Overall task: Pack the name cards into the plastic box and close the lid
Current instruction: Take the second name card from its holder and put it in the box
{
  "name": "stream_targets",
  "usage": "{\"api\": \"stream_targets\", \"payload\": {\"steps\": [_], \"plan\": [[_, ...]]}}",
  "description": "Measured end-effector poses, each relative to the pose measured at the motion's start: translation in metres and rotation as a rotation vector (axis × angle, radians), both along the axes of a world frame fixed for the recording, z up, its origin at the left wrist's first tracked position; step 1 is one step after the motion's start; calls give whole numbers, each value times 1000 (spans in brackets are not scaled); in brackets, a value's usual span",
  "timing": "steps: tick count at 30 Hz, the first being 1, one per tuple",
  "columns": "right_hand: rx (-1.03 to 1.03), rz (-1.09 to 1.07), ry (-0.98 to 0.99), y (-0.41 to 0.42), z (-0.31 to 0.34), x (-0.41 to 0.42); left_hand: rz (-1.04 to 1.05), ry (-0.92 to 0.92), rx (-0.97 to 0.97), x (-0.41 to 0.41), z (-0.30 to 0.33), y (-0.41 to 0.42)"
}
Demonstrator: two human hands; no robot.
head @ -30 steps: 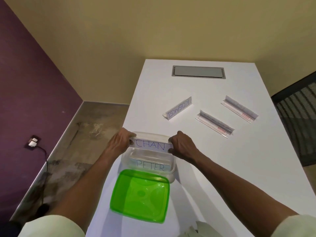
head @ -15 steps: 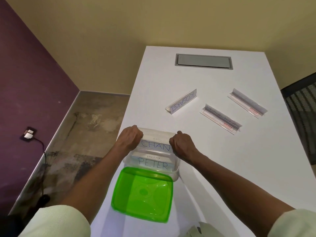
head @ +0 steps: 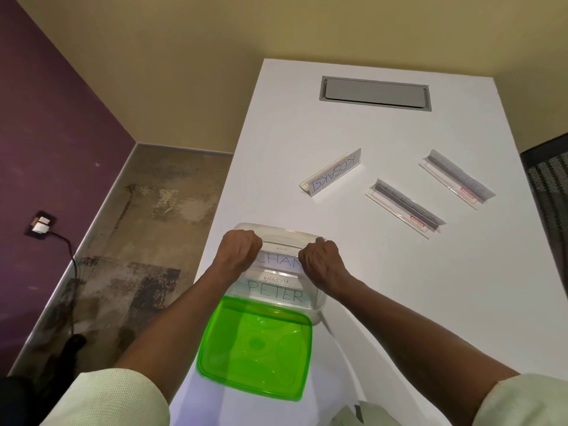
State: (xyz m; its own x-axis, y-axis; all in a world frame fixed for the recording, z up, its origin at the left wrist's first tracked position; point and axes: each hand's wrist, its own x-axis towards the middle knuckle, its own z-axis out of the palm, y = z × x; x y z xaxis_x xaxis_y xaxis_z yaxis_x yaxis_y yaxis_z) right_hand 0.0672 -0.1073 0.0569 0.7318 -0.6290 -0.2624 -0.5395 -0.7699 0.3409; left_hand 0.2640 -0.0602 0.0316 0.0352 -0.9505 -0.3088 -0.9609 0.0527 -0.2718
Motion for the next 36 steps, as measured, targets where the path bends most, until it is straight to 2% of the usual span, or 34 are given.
{"api": "stream_targets", "payload": {"steps": [2,6,11,16,25,32,36], "plan": [[-20,27,56,1,-3,2,19,-1,-10,0,-3,0],[79,101,23,2,-14,3,61,-2,-11,-3,-6,0],[196,68,-83,-1,-25,5,97,-16,5,-4,-8,1],[200,35,-94,-3,-28,10,79,-41,18,-3,-8,4],[229,-15,-127,0,-23,10,94,16,-14,-9,-1,9],[236,-17,-295,4,1,9,182,56,-142,-22,23,2],[249,-54,-452,3,16,-9,278,216,-262,-32,29,2]]}}
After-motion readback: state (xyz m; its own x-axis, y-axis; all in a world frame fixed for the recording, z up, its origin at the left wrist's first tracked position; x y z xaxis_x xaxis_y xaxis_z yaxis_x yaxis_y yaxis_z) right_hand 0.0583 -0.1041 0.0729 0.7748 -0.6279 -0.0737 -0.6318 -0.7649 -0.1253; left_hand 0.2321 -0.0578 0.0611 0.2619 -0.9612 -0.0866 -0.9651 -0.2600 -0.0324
